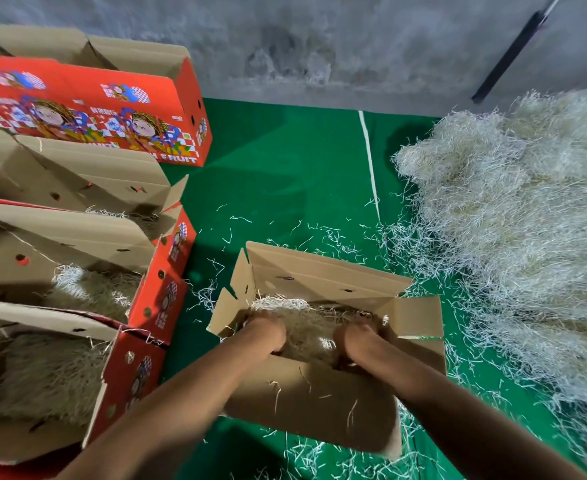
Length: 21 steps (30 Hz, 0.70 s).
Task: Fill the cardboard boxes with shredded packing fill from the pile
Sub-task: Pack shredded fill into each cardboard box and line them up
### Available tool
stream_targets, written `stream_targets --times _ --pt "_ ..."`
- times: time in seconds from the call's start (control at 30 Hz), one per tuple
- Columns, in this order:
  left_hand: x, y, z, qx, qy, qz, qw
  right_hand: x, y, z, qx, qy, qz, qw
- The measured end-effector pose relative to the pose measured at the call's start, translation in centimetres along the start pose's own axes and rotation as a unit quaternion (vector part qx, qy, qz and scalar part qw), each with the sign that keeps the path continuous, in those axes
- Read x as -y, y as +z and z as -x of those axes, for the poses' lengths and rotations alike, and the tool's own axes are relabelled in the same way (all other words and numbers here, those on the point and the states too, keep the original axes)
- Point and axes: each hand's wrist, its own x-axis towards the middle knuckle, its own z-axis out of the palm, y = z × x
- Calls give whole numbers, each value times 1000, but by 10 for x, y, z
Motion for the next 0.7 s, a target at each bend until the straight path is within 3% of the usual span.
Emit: stream_targets --times 0.1,0.23,0.33,0.4,0.47,0.6,0.7 --pt "6 -4 2 31 34 31 998 5 10 -4 11 -25 -137 990" --pt "12 -12 5 52 30 53 997 8 2 1 45 -19 -181 982" --pt "5 -9 7 -48 9 85 995 5 -14 10 -43 33 -143 988" --pt "0 -7 10 -78 11 136 988 7 -17 4 -78 -4 -192 978" --pt "2 -8 10 -40 29 113 992 14 -17 3 -48 -45 -293 954" --pt "8 -8 10 66 40 81 994 18 -10 -2 31 -68 -316 946" --pt "12 -13 16 108 68 64 990 16 -13 -1 15 -49 -345 937"
